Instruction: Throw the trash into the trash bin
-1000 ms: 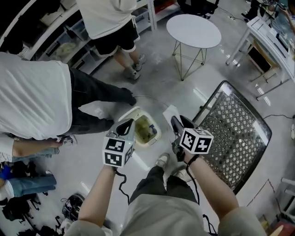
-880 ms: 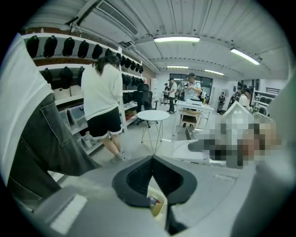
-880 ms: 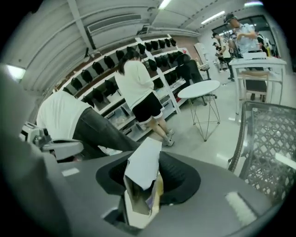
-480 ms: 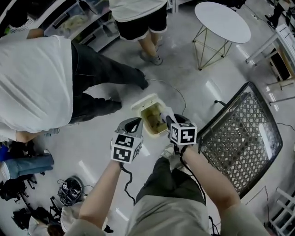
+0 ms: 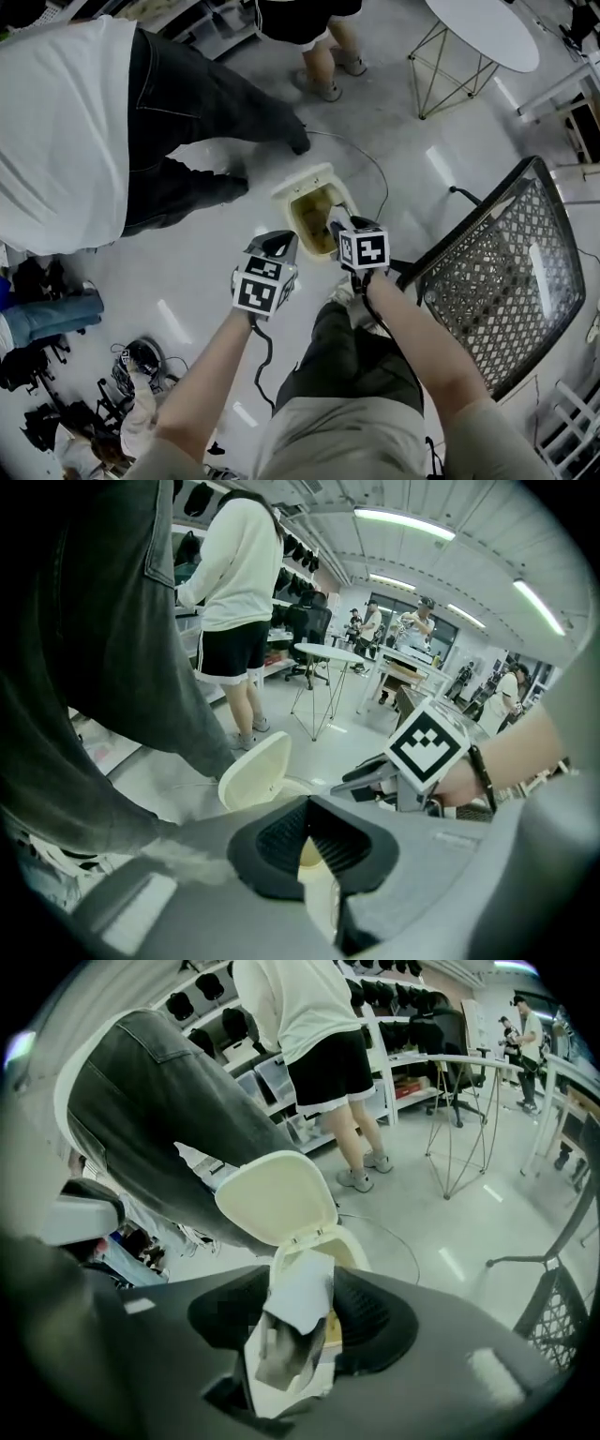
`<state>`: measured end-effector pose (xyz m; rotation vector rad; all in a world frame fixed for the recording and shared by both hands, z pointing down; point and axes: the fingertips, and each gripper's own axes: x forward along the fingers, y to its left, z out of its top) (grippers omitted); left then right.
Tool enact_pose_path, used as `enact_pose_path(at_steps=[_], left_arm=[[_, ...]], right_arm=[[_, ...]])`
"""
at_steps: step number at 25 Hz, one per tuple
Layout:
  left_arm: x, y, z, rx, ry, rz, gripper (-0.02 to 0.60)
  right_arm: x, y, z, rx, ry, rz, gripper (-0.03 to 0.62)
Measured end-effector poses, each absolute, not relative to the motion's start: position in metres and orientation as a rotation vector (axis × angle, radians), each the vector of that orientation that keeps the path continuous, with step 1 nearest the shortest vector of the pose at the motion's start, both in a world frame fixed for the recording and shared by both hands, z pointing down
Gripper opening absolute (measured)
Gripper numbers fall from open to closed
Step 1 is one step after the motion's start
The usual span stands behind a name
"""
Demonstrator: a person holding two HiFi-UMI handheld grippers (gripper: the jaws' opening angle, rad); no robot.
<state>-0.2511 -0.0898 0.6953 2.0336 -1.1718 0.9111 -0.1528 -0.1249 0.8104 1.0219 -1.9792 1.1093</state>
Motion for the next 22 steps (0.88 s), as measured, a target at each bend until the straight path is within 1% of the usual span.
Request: enact_pose_path(at_steps=[1, 4, 8, 10, 14, 16, 20, 22], left_arm=[[-0.251, -0.087, 0.699, 2.025, -1.168, 0.913, 0.002], [-0.252, -0.082, 0.706, 2.01, -1.162, 0.916, 0.002], [-0.255, -0.079, 0.707, 1.998, -1.171, 0.909, 0.002], [-0.255, -0.079, 0.704, 2.0, -1.178, 0.907, 0.002], [-0.246, -0.079, 0.684, 2.028, -1.185, 0.903, 0.002], [-0.238, -0.083, 0.669, 2.046, -1.193, 0.89, 0.002], [-0.22, -0.097, 0.63, 2.089, -1.213, 0.848, 0.002], [-0.208, -0.103, 0.608, 2.138, -1.21, 0.856, 0.002]], right_arm=[[-0.154, -0.124, 0.816, 1.017, -1.974, 1.119, 0.226], [-0.152, -0.121, 0.829, 1.006, -1.953, 1.136, 0.238], [-0.147, -0.118, 0.825, 1.004, -1.958, 1.135, 0.224], [-0.143, -0.118, 0.812, 1.017, -1.976, 1.127, 0.205], [-0.128, -0.117, 0.77, 1.054, -2.012, 1.108, 0.145], [-0.117, -0.12, 0.742, 1.076, -2.04, 1.114, 0.136], [-0.09, -0.131, 0.678, 1.143, -2.12, 1.057, 0.09], [-0.075, -0.134, 0.643, 1.198, -2.164, 1.0, 0.076]])
